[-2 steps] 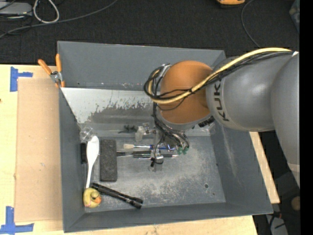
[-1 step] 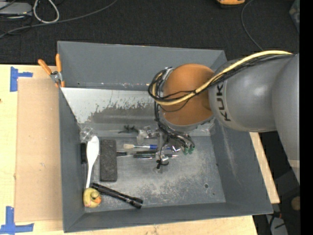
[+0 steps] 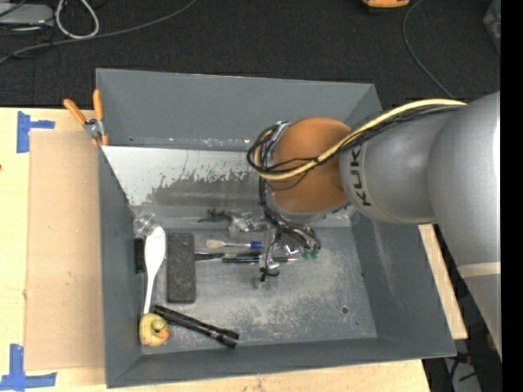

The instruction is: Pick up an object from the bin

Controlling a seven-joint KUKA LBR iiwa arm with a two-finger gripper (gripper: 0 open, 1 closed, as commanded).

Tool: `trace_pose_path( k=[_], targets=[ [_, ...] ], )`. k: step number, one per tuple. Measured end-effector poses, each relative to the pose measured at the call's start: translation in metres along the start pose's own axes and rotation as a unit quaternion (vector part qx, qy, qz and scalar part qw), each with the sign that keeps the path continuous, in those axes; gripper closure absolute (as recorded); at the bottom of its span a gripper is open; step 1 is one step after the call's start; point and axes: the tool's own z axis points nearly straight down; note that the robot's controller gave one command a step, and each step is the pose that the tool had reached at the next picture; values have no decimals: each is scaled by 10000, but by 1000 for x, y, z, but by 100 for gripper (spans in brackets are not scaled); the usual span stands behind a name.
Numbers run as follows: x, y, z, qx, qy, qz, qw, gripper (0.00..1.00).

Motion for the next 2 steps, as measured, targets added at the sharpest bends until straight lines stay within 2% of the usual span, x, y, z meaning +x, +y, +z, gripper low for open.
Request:
trace_pose_path(
  k=[1, 2],
  targets=[
    [12, 5, -4, 2, -3, -398, 9992, 100],
    [12, 5, -4, 0, -3, -394, 9992, 100]
  ],
)
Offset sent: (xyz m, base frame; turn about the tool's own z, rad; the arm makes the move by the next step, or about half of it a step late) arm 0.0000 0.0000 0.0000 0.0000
